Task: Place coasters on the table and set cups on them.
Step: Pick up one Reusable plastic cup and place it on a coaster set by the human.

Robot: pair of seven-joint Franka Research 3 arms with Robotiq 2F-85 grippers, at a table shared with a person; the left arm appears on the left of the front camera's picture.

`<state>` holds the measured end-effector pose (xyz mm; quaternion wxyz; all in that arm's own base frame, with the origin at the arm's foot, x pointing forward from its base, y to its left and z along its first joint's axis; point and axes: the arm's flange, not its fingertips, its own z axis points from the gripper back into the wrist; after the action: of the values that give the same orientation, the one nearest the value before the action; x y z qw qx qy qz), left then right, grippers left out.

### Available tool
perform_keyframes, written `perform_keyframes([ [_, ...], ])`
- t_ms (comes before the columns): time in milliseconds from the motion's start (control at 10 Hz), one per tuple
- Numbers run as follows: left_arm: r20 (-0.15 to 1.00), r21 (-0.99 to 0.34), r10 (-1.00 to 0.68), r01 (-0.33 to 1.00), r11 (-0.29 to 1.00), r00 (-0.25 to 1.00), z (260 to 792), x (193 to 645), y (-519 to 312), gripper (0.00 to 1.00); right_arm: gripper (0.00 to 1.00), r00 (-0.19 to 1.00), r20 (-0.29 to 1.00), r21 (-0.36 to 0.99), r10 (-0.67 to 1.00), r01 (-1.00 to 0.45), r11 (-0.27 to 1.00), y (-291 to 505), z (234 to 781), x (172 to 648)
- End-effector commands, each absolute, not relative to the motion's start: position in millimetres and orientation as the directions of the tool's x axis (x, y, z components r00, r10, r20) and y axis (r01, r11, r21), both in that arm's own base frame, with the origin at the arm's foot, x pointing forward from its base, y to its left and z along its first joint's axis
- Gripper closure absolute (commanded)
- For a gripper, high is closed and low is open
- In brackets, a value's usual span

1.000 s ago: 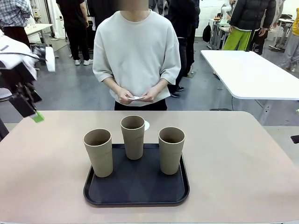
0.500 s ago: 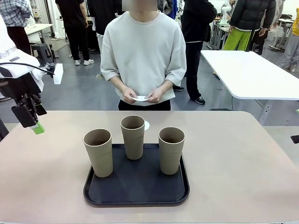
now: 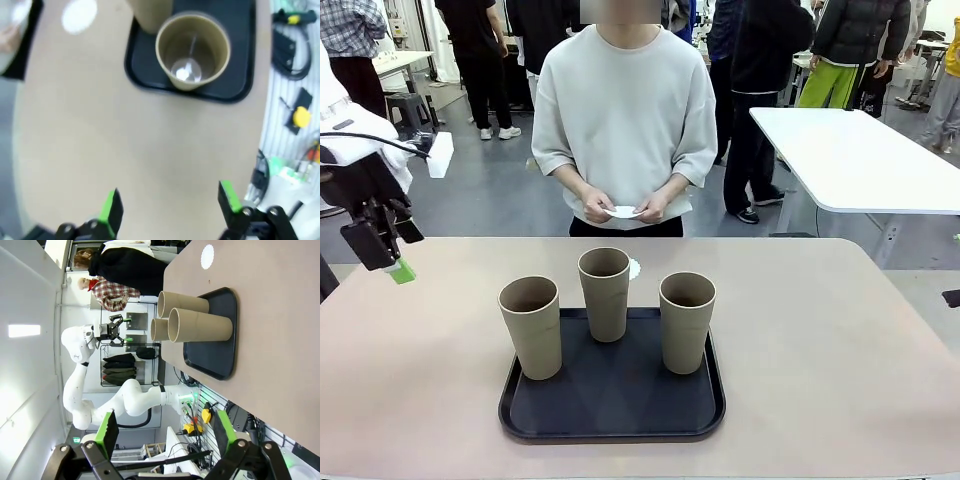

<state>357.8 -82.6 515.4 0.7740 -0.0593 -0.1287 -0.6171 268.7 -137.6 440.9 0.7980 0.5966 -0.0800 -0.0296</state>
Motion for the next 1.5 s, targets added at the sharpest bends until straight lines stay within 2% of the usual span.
perform_keyframes([
  [0,0.532,-0.025,-0.844,0.998,0.058,0.062,489.5,395.2,-49.3,0.0,0.0,0.985,0.093,0.959,-0.146,-0.049,0.279,-137.7,441.0,269.1],
  [200,0.662,-0.092,-0.748,0.996,-0.022,0.044,451.5,425.2,-27.4,0.0,0.0,0.985,0.093,0.959,-0.146,-0.049,0.279,-137.7,441.0,269.1],
  [400,0.759,-0.081,-0.65,0.995,-0.05,0.029,413.6,425.0,-23.7,0.0,0.0,0.985,0.093,0.959,-0.146,-0.049,0.279,-137.7,441.0,269.1],
  [600,0.833,-0.055,-0.553,0.998,-0.016,0.037,384.8,414.1,-20.3,0.0,0.0,0.985,0.093,0.959,-0.146,-0.049,0.279,-137.7,441.0,269.1],
  [900,0.873,0.029,-0.488,0.998,0.062,0.005,361.1,383.4,-23.3,0.0,0.0,0.985,0.093,0.959,-0.146,-0.049,0.279,-137.7,441.0,269.1],
  [1100,0.859,0.105,-0.511,0.987,0.123,-0.027,353.3,368.5,-24.6,0.0,0.0,0.985,0.093,0.959,-0.146,-0.049,0.279,-137.7,441.0,269.1],
  [1300,0.875,0.096,-0.483,0.991,0.095,-0.038,352.8,356.9,-23.8,0.0,0.0,0.985,0.093,0.959,-0.146,-0.049,0.279,-137.7,441.0,269.1],
  [1400,0.872,0.086,-0.489,0.989,0.119,-0.017,356.6,357.4,-23.3,0.0,0.0,0.985,0.093,0.959,-0.146,-0.049,0.279,-137.7,441.0,269.1],
])
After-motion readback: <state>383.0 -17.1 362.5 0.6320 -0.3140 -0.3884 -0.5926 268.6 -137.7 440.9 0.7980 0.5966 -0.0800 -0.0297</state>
